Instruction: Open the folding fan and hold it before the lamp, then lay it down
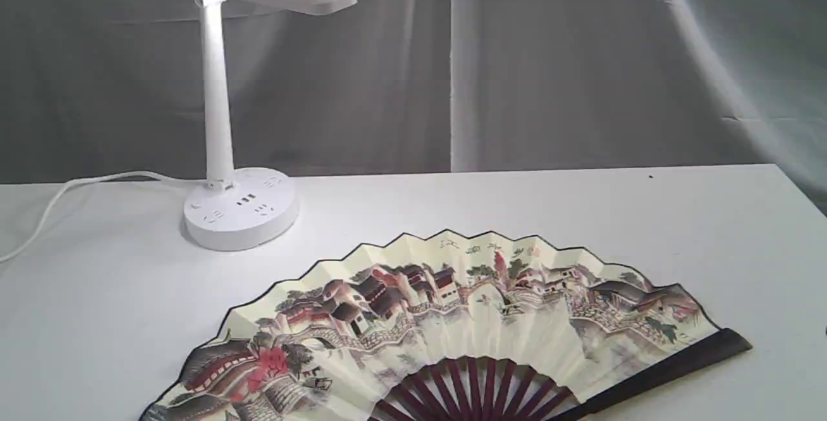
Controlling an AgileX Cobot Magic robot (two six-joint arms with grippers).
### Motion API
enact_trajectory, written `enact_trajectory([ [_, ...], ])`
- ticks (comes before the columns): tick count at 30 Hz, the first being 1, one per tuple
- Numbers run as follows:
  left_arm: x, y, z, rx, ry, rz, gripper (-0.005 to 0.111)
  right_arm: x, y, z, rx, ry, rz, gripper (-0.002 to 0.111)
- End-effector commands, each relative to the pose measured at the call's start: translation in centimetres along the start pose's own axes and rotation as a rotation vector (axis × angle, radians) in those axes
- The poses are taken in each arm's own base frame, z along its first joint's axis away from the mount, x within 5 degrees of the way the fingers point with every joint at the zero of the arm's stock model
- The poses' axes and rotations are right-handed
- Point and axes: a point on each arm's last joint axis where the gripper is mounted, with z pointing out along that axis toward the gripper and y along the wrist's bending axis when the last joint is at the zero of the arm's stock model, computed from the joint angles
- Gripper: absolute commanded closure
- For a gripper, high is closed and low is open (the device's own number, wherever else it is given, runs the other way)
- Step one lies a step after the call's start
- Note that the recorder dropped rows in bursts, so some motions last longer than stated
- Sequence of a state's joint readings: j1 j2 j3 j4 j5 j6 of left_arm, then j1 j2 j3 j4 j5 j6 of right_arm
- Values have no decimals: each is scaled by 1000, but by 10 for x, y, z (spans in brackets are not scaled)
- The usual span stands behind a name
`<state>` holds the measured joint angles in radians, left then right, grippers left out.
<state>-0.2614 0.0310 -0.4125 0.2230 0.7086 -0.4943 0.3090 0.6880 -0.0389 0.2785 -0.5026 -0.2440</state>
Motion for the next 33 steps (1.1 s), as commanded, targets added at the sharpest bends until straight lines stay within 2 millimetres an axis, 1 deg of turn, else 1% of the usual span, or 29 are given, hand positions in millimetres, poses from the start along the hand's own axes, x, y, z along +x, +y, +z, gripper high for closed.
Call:
enact_trajectory([
  [1, 0, -1, 0, 17, -11, -4, 107, -1, -2, -3, 11, -22, -10, 108],
  [8, 0, -1, 0, 15, -11, -2, 107, 2, -1, -3, 3, 15, -12, 108],
  [13, 0, -1, 0, 15, -11, -2, 107, 5, 0, -3, -5, 43, -88, 108],
  [15, 0, -1, 0, 17, -13, -2, 107, 3, -2, -6, 6, 27, -68, 108],
  [18, 0, -1, 0, 16, -14, 0, 107, 7, -10, -14, 78, 2, -63, 108],
  [20, 0, -1, 0, 16, -14, 0, 107, 2, -17, -19, 146, -53, -51, 108],
  [24, 0, -1, 0, 17, -15, -1, 107, 1, -24, -34, 222, -74, -13, 108],
  [30, 0, -1, 0, 19, -18, -1, 107, 1, -19, -54, 210, -113, -4, 108],
  [33, 0, -1, 0, 19, -18, -1, 107, 3, -14, -65, 180, -149, -34, 108],
])
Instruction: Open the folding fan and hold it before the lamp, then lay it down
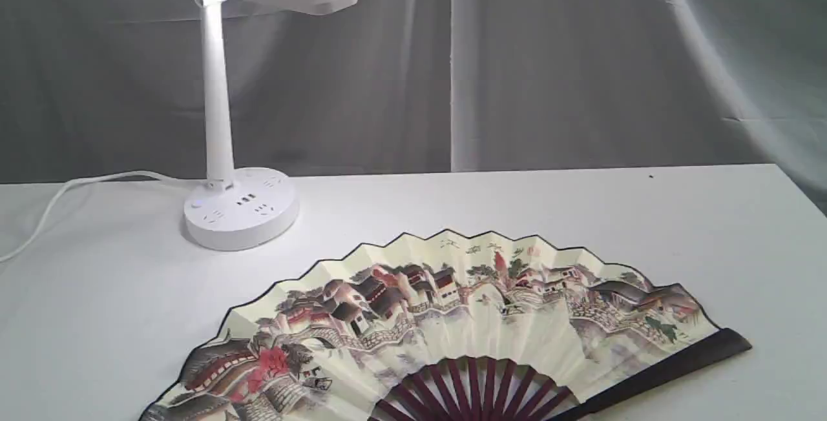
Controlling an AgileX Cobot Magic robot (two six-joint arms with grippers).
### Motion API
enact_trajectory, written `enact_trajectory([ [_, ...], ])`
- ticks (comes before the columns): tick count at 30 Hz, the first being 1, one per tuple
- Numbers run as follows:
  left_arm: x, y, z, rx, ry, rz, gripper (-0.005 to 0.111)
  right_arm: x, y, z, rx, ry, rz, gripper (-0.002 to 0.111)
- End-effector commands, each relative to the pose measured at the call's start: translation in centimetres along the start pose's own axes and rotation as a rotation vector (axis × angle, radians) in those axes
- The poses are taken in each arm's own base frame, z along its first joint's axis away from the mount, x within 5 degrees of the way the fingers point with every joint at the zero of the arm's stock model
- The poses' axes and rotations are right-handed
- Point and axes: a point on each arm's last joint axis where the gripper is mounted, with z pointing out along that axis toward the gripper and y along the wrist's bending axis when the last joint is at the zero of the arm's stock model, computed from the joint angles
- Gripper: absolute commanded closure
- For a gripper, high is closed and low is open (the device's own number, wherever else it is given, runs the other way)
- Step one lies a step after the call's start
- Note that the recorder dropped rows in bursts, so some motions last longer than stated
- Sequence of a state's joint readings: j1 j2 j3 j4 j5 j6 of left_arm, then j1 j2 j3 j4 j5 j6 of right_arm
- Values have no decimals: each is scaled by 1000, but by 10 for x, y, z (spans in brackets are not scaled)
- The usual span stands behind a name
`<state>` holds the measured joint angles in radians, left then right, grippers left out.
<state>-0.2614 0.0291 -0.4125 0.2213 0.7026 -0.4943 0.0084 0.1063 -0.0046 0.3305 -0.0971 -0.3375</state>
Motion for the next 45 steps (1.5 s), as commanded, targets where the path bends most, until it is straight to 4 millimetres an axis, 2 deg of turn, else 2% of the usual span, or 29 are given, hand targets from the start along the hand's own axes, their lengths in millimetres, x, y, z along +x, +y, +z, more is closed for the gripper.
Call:
enact_trajectory([
  [1, 0, -1, 0, 14, -11, 0, 107, 6, 3, -9, -34, 24, -54, 108],
  [3, 0, 0, -1, 16, -17, -1, 107, 7, 3, -9, -34, 34, -102, 108],
  [11, 0, 0, -2, 23, -32, -2, 107, 18, 6, -11, -73, 160, -79, 108],
  [24, 0, 0, -2, 23, -32, -2, 107, 22, 9, -11, -96, 200, 15, 108],
  [45, 0, 0, -2, 23, -32, -2, 107, 22, 9, -11, -95, 204, 39, 108],
])
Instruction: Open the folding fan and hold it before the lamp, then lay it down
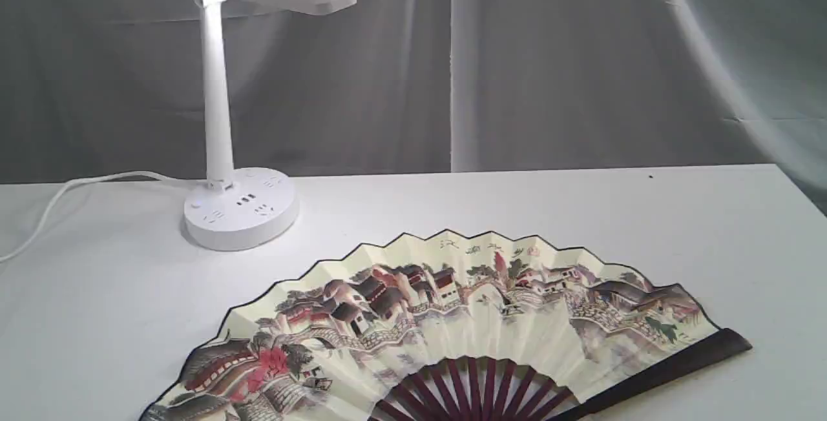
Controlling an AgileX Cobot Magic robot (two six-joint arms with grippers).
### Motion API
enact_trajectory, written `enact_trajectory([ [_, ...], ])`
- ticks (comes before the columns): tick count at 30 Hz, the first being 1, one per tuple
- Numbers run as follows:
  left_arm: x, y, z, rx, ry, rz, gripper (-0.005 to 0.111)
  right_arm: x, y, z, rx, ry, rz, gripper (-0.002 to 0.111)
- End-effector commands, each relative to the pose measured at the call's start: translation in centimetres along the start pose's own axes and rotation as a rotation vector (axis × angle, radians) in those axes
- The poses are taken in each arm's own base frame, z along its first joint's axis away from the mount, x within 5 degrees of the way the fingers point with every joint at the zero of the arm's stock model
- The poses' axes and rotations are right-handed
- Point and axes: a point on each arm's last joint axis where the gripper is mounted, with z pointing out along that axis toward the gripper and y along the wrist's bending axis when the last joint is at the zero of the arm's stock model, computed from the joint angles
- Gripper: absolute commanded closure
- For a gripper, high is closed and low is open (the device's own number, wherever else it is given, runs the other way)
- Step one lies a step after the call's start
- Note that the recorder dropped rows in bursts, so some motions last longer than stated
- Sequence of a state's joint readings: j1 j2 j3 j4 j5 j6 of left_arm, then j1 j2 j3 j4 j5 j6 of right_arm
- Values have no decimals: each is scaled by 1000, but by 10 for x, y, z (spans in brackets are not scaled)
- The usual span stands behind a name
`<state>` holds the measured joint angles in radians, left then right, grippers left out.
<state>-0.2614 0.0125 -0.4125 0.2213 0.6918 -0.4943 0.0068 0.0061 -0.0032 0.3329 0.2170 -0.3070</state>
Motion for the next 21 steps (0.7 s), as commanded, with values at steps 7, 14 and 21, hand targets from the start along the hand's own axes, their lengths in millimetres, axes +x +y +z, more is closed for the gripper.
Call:
enact_trajectory([
  [7, 0, 0, 1, 12, -7, 0, 107, 1, 0, 0, 3, 4, 13, 108],
  [14, 0, 0, 1, 9, -9, 21, 107, 1, 0, 0, 3, 4, 13, 108],
  [21, -2, -1, 0, 16, -33, 90, 107, 1, 0, 0, 3, 4, 13, 108],
])
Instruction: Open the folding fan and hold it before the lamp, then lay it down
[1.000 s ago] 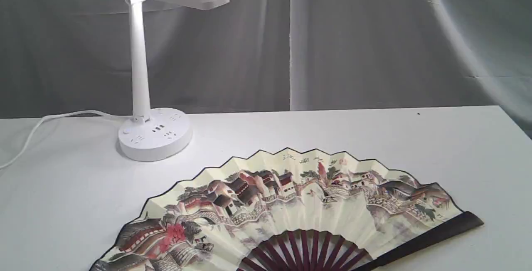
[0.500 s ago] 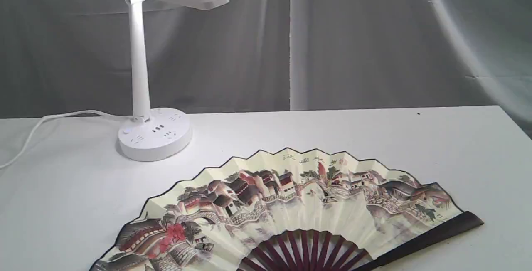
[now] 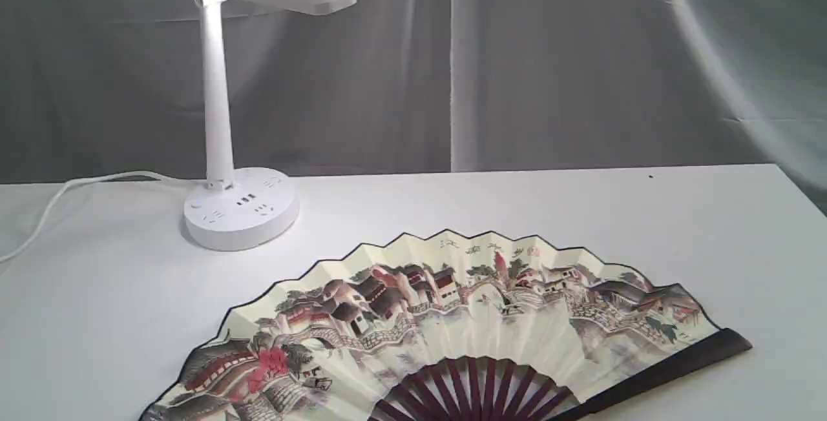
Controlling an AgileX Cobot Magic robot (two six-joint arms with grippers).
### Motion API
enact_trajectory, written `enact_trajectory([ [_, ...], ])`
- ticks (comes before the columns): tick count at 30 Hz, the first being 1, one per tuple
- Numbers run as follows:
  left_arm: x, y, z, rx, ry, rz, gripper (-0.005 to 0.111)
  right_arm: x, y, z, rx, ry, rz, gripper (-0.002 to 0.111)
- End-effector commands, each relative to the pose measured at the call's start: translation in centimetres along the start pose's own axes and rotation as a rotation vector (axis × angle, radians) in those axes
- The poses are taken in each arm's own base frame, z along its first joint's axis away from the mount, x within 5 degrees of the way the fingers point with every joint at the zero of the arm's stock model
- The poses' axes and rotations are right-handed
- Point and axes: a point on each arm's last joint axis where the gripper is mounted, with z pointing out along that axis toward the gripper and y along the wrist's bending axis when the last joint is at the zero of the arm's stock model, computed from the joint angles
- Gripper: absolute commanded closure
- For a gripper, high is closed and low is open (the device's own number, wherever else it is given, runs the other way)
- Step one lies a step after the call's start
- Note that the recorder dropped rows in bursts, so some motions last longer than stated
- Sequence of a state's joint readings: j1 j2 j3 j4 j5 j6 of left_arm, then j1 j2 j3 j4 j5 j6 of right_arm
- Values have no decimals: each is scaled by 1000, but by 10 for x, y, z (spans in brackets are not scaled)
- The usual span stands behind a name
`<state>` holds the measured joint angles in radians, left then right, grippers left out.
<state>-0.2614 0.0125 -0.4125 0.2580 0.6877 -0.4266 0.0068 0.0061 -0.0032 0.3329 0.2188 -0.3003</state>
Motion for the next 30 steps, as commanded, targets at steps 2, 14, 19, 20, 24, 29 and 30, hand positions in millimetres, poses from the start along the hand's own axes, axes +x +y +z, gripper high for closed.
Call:
enact_trajectory([
  [2, -5, -8, 1, 100, -75, -63, 107, 1, 0, 0, 4, 3, 6, 108],
  [14, 33, -14, 34, 306, -421, -206, 107, 1, 0, 0, 4, 3, 6, 108],
  [19, 32, -14, 33, 303, -434, -179, 107, 1, 0, 0, 4, 2, 10, 108],
  [20, 32, -14, 33, 298, -437, -157, 107, 1, 0, 0, 4, 2, 10, 108],
  [24, 32, -14, 34, 288, -437, -118, 107, 1, 0, 0, 4, 2, 10, 108],
  [29, 41, -13, 38, 239, -350, 26, 107, 1, 0, 0, 4, 2, 10, 108],
  [30, 43, -12, 38, 233, -336, 45, 107, 1, 0, 0, 4, 2, 10, 108],
])
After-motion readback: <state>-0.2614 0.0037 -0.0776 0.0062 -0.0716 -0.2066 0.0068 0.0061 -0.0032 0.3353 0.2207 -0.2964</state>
